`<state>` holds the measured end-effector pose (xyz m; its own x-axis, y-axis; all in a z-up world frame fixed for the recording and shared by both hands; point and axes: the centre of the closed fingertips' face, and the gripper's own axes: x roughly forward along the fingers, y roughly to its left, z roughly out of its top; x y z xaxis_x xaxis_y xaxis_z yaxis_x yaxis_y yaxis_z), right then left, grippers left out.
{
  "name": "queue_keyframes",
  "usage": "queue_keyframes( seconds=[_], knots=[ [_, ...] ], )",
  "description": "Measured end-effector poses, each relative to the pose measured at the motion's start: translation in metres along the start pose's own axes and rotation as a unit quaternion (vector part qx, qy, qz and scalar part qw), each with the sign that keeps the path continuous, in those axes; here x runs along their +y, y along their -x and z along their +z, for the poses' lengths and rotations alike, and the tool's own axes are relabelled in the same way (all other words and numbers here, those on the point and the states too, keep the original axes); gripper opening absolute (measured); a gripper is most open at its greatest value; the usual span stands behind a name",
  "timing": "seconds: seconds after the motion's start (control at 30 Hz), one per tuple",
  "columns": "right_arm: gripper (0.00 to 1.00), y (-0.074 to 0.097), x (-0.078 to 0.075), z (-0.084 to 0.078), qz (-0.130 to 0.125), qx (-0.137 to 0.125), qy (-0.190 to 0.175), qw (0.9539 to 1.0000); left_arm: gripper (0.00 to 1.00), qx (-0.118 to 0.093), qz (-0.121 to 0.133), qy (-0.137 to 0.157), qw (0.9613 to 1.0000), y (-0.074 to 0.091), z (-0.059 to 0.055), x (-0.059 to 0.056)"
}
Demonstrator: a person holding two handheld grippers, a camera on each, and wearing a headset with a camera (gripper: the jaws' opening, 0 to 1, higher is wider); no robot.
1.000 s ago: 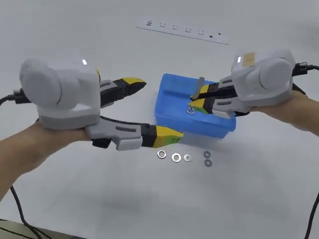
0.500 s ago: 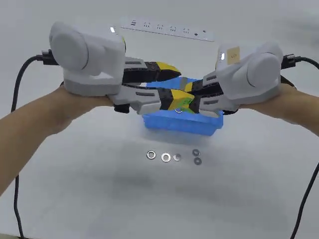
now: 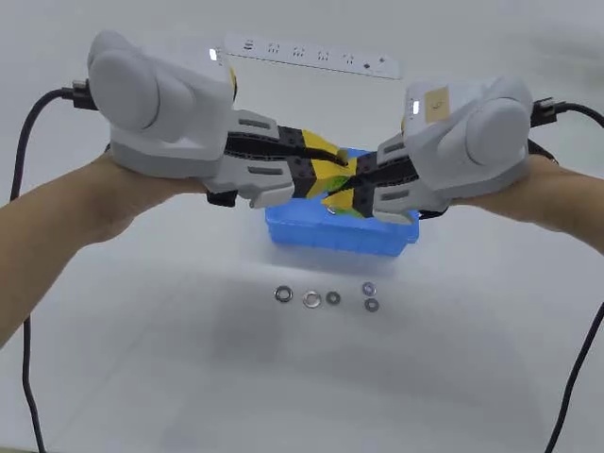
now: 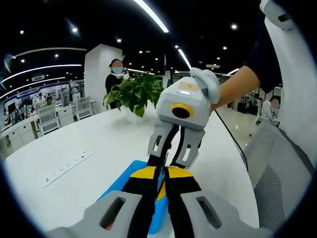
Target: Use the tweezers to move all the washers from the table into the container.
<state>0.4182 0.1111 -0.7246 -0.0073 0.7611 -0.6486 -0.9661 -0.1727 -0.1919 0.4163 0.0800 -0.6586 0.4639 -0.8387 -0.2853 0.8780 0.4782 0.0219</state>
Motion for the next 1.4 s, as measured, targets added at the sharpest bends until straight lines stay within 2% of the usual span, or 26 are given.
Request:
queue_keyframes(
  seconds=[0.17, 0.27, 0.33, 0.43, 0.63, 0.8, 0.93, 1.13, 1.27, 1.4],
  knots=[
    [0.08, 0.0, 0.002, 0.003, 0.006, -0.001, 0.007, 1.0, 0.08, 0.005, 0.005, -0.027, 0.9996, 0.004, 0.002, -0.001],
    [0.08, 0.002, 0.001, 0.006, 0.002, 0.001, 0.013, 0.9999, 0.06, 0.011, 0.009, -0.057, 0.9983, 0.005, 0.004, -0.001],
    [0.08, 0.003, 0.001, 0.008, -0.001, 0.0, 0.014, 0.9999, 0.06, 0.014, 0.01, -0.064, 0.9978, 0.005, 0.006, -0.002],
    [0.09, 0.005, 0.004, 0.01, -0.001, -0.001, 0.013, 0.9999, 0.06, 0.013, 0.01, -0.063, 0.9979, 0.006, 0.008, -0.003],
    [0.1, 0.011, 0.014, 0.013, -0.007, -0.001, 0.013, 0.9999, 0.06, 0.01, 0.009, -0.057, 0.9983, 0.009, 0.013, -0.013],
    [0.11, 0.015, 0.027, 0.016, -0.014, -0.002, 0.008, 0.9999, 0.06, 0.011, 0.005, -0.056, 0.9984, 0.016, 0.014, -0.026],
    [0.12, 0.015, 0.04, 0.02, -0.013, -0.013, -0.014, 0.9997, 0.06, 0.007, 0.003, -0.041, 0.9991, 0.024, 0.013, -0.036],
    [0.18, 0.018, 0.055, 0.016, -0.023, -0.02, -0.039, 0.9988, 0.06, 0.008, 0.005, -0.035, 0.9993, 0.034, 0.007, -0.046],
    [0.21, 0.02, 0.064, 0.01, -0.029, -0.03, -0.067, 0.9969, 0.06, 0.001, 0.007, -0.028, 0.9996, 0.039, 0.004, -0.051],
    [0.23, 0.024, 0.073, 0.002, -0.038, -0.034, -0.088, 0.9948, 0.06, 0.003, 0.006, -0.029, 0.9995, 0.043, -0.004, -0.056]
  ],
)
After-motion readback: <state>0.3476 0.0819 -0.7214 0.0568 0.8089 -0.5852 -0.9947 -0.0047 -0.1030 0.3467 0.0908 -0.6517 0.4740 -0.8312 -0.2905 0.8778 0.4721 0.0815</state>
